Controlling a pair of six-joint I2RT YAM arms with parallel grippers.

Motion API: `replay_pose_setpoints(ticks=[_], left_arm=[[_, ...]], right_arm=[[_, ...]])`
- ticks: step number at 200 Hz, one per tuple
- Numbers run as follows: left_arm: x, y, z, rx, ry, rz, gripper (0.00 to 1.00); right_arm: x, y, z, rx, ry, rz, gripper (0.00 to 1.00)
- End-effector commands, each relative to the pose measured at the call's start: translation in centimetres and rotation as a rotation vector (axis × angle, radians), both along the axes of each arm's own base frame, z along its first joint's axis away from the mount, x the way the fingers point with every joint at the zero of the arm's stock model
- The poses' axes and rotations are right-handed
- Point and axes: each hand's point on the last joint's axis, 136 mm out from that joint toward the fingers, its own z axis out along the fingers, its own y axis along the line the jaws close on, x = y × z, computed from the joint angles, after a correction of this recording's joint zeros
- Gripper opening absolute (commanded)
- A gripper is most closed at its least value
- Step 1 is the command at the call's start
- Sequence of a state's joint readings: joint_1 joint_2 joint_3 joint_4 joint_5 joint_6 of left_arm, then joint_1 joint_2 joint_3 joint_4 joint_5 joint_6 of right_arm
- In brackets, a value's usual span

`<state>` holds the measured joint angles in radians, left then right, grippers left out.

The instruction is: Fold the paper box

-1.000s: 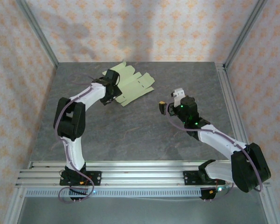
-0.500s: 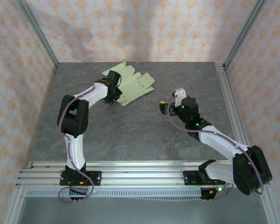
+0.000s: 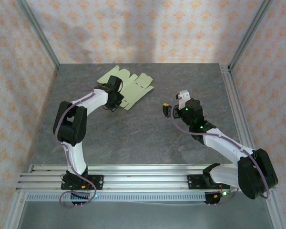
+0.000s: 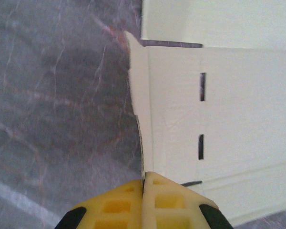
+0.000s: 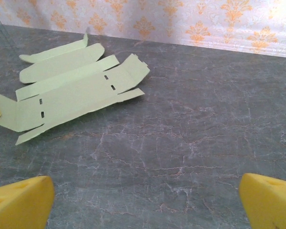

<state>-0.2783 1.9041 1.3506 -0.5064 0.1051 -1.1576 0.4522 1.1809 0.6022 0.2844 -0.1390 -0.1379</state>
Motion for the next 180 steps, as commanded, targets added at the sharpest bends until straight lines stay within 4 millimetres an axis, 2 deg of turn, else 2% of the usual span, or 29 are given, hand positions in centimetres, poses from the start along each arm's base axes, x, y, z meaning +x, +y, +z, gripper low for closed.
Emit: replay_pose_setpoints(ticks=[1, 21, 61, 72, 83, 103, 117, 128, 141, 158, 180], left_arm=[[-2.3, -1.9, 1.7, -0.055, -0.014, 0.065, 0.04], [-4.4, -3.6, 1.8, -0.064, -0.012, 0.084, 0.04], [-8.1, -8.9, 2.4, -0.078, -0.026, 0.039, 0.07], [-8.6, -10.1, 2.6, -0.091, -0.036, 0.018, 0.13], [-8.8, -10.9, 2.6, -0.095, -0.033, -0.005, 0.25], [-9.0, -10.9, 2.8, -0.08, -0.033, -0.028, 0.46], [-9.0, -10.6, 3.4, -0.073, -0.056, -0.041, 0.48], [-9.0, -10.5, 4.2, -0.068, -0.08, -0.066, 0.54], [-9.0, -9.9, 5.6, -0.032, -0.111, -0.106, 0.62], [-8.8, -8.8, 7.4, 0.027, -0.15, -0.166, 0.73], [-8.2, -7.5, 9.3, 0.084, -0.221, -0.248, 0.85]], right_arm=[[0.1, 0.8, -0.3, 0.046, -0.002, 0.017, 0.99], [0.4, 1.2, -0.4, 0.079, -0.008, 0.021, 0.99], [0.9, 1.7, -0.6, 0.116, -0.005, 0.022, 0.99], [1.4, 0.8, -0.2, 0.14, -0.018, -0.041, 0.99], [1.9, -0.8, 0.1, 0.198, -0.025, -0.16, 0.99], [2.1, -3.1, 0.1, 0.298, 0.012, -0.335, 0.99], [1.9, -4.1, -0.4, 0.354, 0.055, -0.415, 0.99], [1.6, -4.6, -0.8, 0.39, 0.099, -0.463, 0.99], [1.2, -4.6, -1.3, 0.444, 0.142, -0.482, 1.0], [0.6, -4.2, -2.5, 0.533, 0.219, -0.505, 0.96], [0.0, -2.7, -4.0, 0.65, 0.318, -0.476, 0.93]])
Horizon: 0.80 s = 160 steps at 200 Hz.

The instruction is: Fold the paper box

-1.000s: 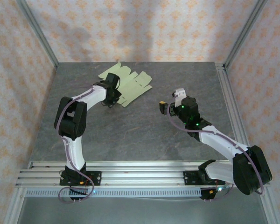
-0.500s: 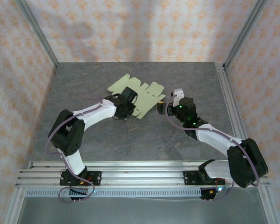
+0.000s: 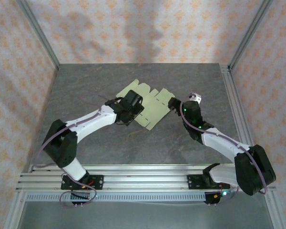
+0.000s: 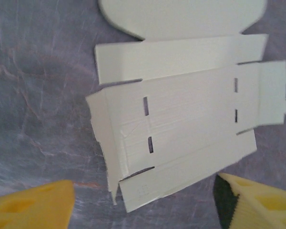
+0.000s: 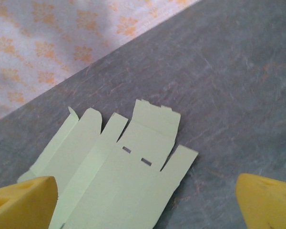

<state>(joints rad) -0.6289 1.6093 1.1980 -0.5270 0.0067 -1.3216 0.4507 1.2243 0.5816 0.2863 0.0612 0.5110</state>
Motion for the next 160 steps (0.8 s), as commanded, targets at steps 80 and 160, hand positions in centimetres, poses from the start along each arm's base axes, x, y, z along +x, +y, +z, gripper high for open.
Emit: replay_pose_setpoints(ticks=[80, 160], left_arm=[[1.4, 6.0, 9.0, 0.162, -0.396, -0.342, 1.0], [-0.5, 6.5, 10.5, 0.182, -0.437, -0.418, 1.0]], right_arm=[[-1.7, 3.2, -6.2, 0.38, 0.243, -0.009, 0.48], [1.0, 8.6, -9.3, 0.489, 0.354, 0.123, 0.49]])
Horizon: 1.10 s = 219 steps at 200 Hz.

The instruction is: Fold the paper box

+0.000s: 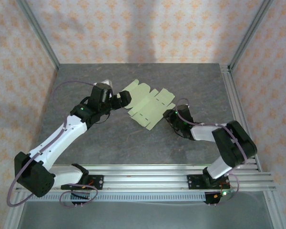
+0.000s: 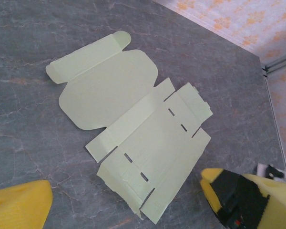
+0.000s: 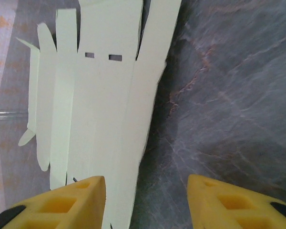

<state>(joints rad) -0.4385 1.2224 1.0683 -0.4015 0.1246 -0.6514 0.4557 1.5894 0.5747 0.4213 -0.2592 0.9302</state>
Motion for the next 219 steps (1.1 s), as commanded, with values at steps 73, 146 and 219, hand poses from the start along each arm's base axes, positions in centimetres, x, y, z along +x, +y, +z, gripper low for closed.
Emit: replay_pose_setpoints(ticks=[73, 146, 219], left_arm=[[-1.5, 0.7, -1.4, 0.017, 0.014, -0.017, 1.0], [-2.2, 1.5, 0.1, 0.071, -0.061, -0.053, 1.0], [-1.6, 0.3, -1.3, 0.113, -0.009, -0.126, 1.0]], right_arm=[[3.2, 4.1, -0.5, 0.105, -0.007, 0.07, 0.22], [1.1, 3.2, -0.2, 0.024, 0.087, 0.383, 0.0], [-3.4, 3.4, 0.7, -0.134, 0.216, 0.934, 0.0]])
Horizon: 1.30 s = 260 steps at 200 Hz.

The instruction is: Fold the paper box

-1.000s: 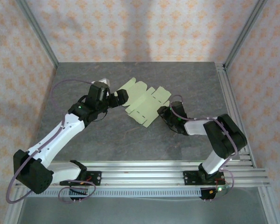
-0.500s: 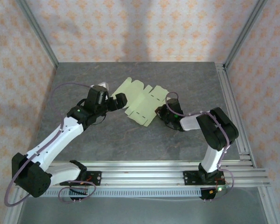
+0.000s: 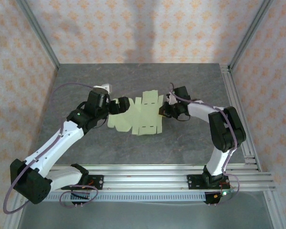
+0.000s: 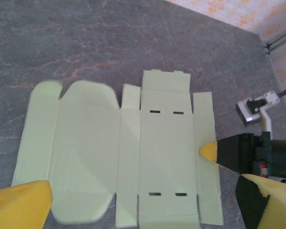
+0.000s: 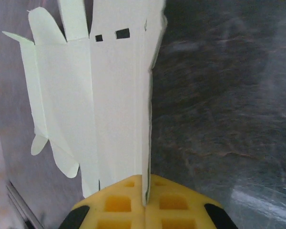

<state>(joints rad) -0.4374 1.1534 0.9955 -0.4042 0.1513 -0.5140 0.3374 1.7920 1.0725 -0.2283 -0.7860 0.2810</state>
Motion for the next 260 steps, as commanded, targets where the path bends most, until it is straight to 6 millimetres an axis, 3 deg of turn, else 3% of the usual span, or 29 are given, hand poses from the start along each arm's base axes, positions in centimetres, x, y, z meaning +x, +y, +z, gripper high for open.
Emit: replay_pose_setpoints(ticks=[1, 59, 70, 82, 98, 124, 166, 184, 238, 260], left_arm=[[0.2, 0.0, -0.4, 0.026, 0.022, -0.019, 1.0], [0.6, -0.8, -3.8, 0.027, 0.113, -0.03, 1.0], [0.8, -1.2, -4.6, 0.011, 0.136, -0.032, 1.0], [1.1, -1.6, -5.6, -0.008, 0.162, -0.025, 0.99], [1.5, -2.3, -7.0, -0.039, 0.197, -0.023, 0.98], [2.3, -4.0, -8.7, -0.106, 0.234, -0.047, 0.98], [2.8, -6.2, -12.3, -0.124, 0.337, -0.086, 0.91], [2.9, -6.4, -14.2, -0.104, 0.386, -0.072, 0.87], [2.6, -6.5, -18.2, -0.083, 0.478, -0.048, 0.55], [2.4, -6.3, -19.2, -0.074, 0.483, -0.052, 0.53]], right_arm=[[-4.1, -0.9, -1.6, -0.091, 0.094, 0.256, 0.0], [-2.3, -2.7, -2.2, -0.286, 0.074, 0.425, 0.0], [-1.8, -2.7, -1.8, -0.293, 0.051, 0.432, 0.11], [-1.6, -2.5, -1.0, -0.285, 0.023, 0.433, 0.37], [-1.3, -2.3, 0.4, -0.264, -0.048, 0.412, 0.61], [-0.3, -2.2, 2.9, -0.207, -0.228, 0.293, 0.74], [1.2, -4.6, 4.7, -0.142, -0.383, -0.005, 0.76], [1.2, -5.3, 4.0, -0.095, -0.377, -0.105, 0.76], [0.0, -4.8, 1.4, -0.033, -0.309, -0.13, 0.72], [-0.1, -4.8, 0.6, -0.04, -0.298, -0.116, 0.68]])
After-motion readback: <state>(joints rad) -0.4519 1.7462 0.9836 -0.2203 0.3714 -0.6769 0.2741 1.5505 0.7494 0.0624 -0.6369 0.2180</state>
